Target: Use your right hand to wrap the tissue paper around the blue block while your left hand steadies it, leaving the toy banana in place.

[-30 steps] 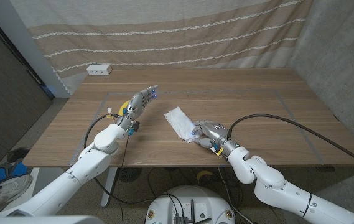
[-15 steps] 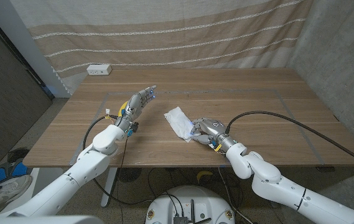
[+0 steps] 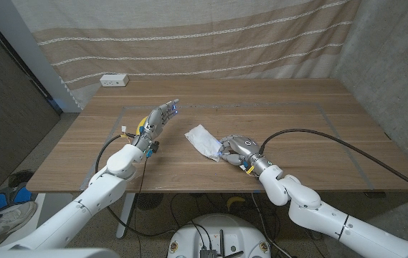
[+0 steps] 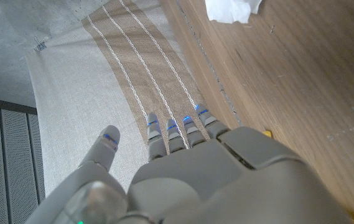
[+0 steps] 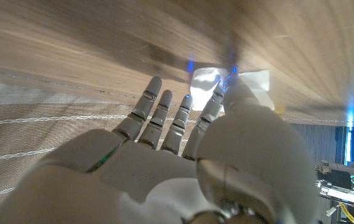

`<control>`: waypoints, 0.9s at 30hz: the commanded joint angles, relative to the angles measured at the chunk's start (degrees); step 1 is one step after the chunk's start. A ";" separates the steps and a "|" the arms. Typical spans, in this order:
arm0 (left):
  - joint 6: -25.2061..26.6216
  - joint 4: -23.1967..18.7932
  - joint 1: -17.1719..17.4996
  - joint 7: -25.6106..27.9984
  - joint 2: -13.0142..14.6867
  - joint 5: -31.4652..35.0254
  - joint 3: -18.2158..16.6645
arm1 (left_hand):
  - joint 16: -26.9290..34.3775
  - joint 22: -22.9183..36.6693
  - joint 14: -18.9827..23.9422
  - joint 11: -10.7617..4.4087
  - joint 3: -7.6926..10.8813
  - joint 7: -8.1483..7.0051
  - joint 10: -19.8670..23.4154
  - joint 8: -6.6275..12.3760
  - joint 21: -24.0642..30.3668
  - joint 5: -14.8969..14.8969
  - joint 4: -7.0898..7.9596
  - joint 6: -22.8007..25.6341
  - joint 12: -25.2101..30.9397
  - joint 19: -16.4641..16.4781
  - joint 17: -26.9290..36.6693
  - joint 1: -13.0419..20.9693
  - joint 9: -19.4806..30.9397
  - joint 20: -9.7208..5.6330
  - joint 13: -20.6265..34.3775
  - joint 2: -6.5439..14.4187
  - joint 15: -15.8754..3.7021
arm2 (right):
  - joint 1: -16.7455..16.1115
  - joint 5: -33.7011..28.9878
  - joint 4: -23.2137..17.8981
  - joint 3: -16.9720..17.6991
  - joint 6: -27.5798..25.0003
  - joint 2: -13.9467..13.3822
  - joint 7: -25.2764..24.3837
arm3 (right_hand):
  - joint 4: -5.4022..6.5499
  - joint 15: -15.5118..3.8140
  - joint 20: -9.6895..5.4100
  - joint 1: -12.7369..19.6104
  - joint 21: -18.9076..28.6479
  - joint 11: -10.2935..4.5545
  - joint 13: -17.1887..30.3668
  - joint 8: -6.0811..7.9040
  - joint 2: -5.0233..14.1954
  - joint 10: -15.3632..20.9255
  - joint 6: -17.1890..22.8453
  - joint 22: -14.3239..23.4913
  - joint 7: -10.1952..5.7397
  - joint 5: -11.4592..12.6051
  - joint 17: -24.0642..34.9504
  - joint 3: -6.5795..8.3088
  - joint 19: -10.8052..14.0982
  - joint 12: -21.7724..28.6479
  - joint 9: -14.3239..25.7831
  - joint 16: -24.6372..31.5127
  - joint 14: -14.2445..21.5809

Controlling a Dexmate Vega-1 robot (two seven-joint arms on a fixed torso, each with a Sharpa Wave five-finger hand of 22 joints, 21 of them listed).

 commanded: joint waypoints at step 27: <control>-0.62 2.76 -0.39 0.68 -1.66 -1.27 -0.23 | -0.01 0.36 0.43 0.05 -0.03 -0.20 -0.42 -0.09 -0.23 0.01 0.29 -0.51 -0.31 0.12 0.22 -0.47 0.27 0.14 0.11 1.55 0.05 | 6.03 -6.49 -1.08 0.87 6.68 -1.69 -1.26 | 0.56 -9.56 -1.82 0.50 -0.11 -1.11 0.05 -0.23 0.92 0.10 3.96 0.17 4.25 0.63 -0.02 -0.27 -0.30 -0.15 1.17 0.10 -0.55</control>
